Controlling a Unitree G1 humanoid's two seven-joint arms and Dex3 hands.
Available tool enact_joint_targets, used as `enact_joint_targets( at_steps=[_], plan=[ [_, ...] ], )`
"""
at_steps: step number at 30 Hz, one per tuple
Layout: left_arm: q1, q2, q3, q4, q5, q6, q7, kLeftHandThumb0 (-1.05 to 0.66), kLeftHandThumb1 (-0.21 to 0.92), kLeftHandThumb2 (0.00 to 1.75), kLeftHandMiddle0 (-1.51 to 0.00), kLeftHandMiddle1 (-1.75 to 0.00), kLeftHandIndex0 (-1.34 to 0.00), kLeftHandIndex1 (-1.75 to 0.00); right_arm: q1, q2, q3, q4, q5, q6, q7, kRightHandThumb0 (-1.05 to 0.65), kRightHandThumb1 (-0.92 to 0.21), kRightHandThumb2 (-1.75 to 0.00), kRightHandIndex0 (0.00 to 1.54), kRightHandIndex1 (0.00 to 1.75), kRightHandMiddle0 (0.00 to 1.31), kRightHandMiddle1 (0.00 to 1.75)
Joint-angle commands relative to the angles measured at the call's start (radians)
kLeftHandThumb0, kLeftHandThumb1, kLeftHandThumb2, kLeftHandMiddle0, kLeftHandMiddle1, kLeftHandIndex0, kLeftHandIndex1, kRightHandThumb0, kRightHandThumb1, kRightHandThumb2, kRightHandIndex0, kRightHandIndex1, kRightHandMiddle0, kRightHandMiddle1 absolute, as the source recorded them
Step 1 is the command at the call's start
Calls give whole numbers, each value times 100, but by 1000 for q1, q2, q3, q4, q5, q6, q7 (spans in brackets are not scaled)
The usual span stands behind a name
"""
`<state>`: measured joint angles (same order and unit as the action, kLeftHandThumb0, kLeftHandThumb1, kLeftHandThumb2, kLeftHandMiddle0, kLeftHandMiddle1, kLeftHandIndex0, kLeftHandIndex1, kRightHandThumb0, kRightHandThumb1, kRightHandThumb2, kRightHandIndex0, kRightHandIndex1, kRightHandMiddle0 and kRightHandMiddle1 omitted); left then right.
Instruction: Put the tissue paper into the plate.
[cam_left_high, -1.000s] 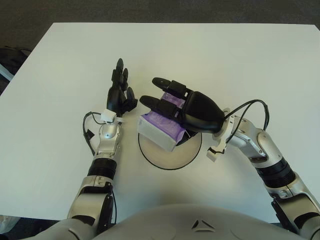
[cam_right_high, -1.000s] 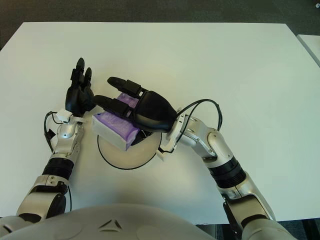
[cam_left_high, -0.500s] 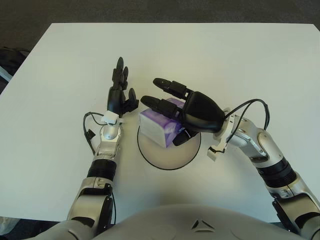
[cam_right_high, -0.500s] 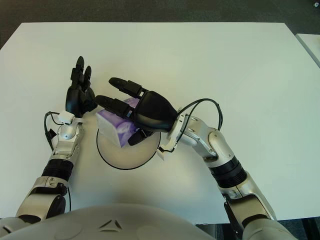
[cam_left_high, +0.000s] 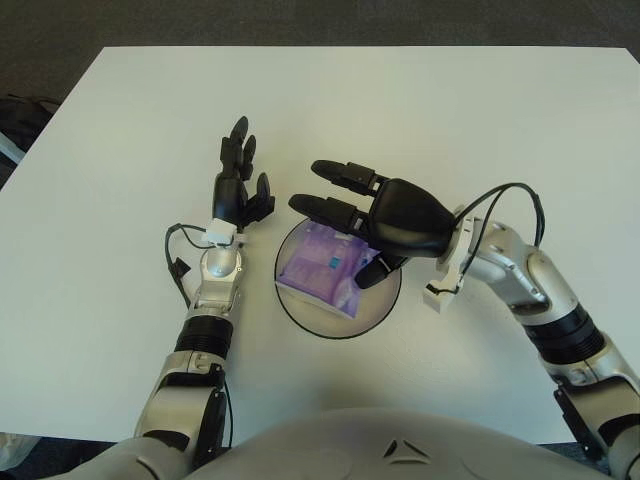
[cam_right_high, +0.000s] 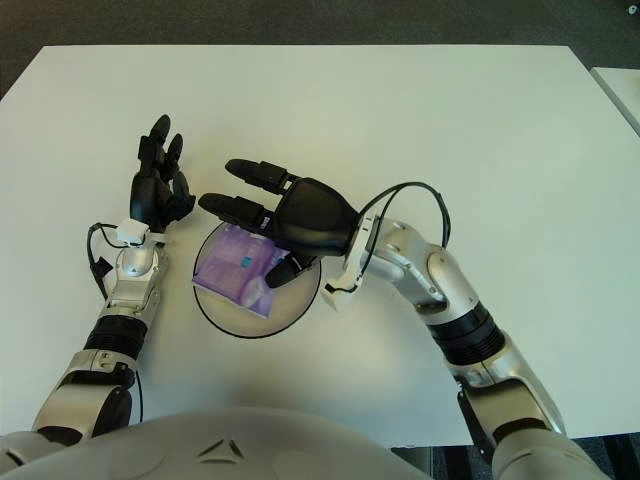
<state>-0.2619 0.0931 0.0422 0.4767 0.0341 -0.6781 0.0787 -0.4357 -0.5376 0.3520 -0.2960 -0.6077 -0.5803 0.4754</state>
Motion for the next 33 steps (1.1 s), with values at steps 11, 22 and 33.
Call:
enact_joint_targets(
  at_steps=[11,22,33],
  plan=[
    [98,36,-30,295,132,-79,90,-73,92,79,-16,0,0,-41,-201,-103,44,-7,280,133,388,-105,-92,-72,0,0,0,0],
    [76,51,-47,332,150,-58,114,-75,92,86,-17,-1,0,-47,-262,-104,43,-12,354,239,534,-105,-92,-59,0,0,0,0],
    [87,56,-57,312,132,-24,96,-73,92,84,-19,-2,0,-47,-290,-88,10,15,395,283,553,-105,-92,-52,0,0,0,0]
  ],
)
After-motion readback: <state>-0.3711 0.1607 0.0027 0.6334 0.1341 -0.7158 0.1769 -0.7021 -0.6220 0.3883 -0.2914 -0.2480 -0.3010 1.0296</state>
